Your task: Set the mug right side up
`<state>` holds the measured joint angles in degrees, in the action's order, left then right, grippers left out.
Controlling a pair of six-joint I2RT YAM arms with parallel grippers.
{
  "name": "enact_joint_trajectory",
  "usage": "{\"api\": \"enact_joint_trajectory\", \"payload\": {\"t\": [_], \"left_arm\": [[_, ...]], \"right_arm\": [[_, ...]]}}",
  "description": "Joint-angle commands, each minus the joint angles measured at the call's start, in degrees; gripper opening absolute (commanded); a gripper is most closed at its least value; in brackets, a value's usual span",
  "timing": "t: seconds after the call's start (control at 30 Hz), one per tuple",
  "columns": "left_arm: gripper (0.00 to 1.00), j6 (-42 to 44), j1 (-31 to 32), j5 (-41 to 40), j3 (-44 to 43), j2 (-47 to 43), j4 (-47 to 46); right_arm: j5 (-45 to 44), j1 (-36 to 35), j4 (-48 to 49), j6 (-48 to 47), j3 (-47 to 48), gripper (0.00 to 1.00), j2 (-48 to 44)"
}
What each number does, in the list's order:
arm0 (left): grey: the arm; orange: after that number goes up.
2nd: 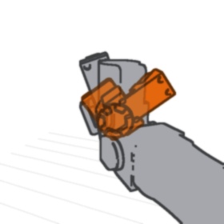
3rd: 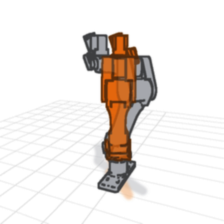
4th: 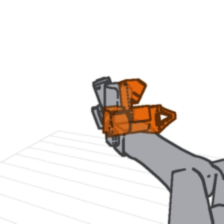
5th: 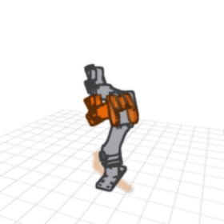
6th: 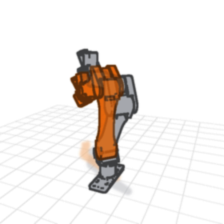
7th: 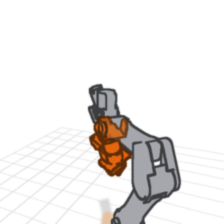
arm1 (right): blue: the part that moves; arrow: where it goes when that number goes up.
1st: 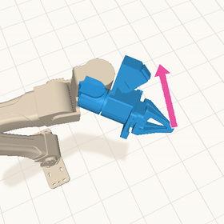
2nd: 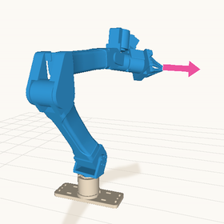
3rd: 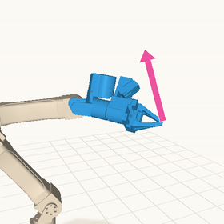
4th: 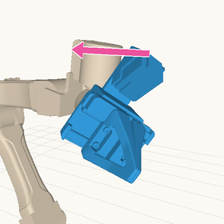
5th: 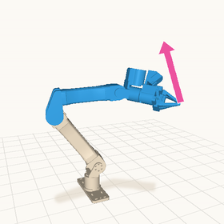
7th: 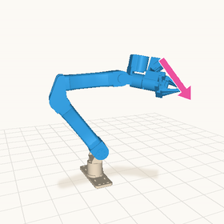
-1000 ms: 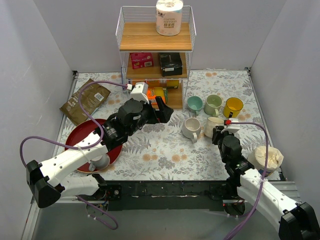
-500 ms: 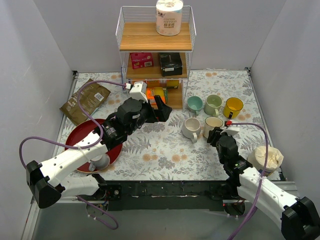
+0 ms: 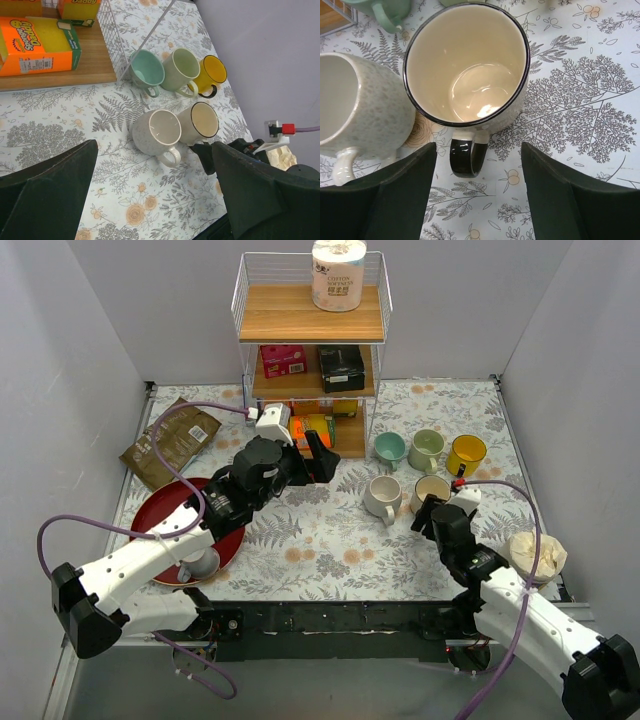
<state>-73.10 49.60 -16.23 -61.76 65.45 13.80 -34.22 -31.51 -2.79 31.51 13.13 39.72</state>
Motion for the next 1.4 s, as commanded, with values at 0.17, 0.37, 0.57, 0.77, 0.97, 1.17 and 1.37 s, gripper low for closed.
{"api": "enact_joint_trajectory", "payload": {"t": [0.17, 0.37, 0.57, 0.77, 0.97, 1.17, 1.37], "left_arm": [[0.98, -1.34, -0.65, -5.3, -2.22, -2.78, 6.75], [0.98, -8.88, -2.4, -12.85, -8.28, -2.35, 22.65], [0.98, -21.62, -6.88, -18.13, -12.77, -2.69, 45.75], [0.98, -39.12, -14.18, -18.67, -7.6, -6.73, 63.62], [0.98, -44.85, -21.03, -17.61, 0.05, -13.07, 65.38], [0.98, -45.11, -25.52, -17.78, 5.06, -11.32, 65.39], [0.98, -45.47, -30.26, -21.73, 6.48, -6.39, 65.39]], "right_arm": [[2.31, 0.13, -20.04, 8.3, 17.35, 0.95, -1.24], [8.19, 0.92, -32.18, 6.74, 33.68, 0.98, 7.99], [11.45, 1.36, -32.55, 0.68, 44.26, 0.98, 14.58], [16.63, 1.8, -32.28, -0.92, 49.98, 0.98, 19.07], [22.7, 2.59, -33.25, -2.06, 52.09, 0.98, 23.64], [27.36, 3.64, -33.77, -3.82, 52.18, 0.98, 25.75], [30.43, 4.96, -34.04, -4.87, 50.95, 0.98, 26.54]]}}
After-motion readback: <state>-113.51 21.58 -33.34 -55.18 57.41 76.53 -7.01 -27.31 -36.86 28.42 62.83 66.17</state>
